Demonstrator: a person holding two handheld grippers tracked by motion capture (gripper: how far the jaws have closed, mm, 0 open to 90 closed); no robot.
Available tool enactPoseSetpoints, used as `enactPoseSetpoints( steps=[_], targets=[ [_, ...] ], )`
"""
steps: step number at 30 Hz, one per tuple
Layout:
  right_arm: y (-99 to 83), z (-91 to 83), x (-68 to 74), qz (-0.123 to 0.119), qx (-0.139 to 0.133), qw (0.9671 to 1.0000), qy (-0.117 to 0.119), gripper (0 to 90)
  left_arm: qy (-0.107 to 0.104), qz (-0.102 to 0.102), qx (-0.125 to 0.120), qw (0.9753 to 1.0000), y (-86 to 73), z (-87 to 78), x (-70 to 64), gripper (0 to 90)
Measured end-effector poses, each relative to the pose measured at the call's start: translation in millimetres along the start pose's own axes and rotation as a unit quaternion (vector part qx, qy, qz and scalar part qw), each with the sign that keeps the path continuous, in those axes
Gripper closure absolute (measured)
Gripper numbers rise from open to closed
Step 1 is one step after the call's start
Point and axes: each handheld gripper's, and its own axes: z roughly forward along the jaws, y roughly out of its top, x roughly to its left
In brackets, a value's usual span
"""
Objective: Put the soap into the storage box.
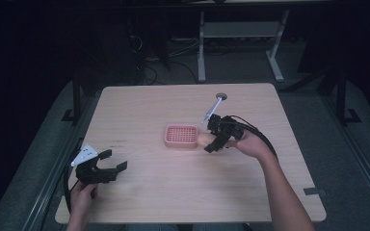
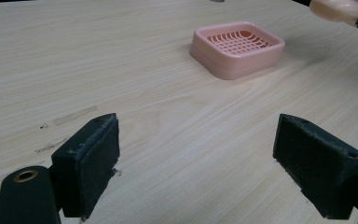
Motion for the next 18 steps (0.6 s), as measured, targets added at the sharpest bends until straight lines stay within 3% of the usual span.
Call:
enactPoseSetpoints(
  steps=[18],
  targets=[
    [27.8,1.7,-8.6,-0.016,-0.003,0.9999,0.000,31.9,0.000,-0.002,-0.002,1.0000,0.2,-0.9,0.0,14.3]
  ],
)
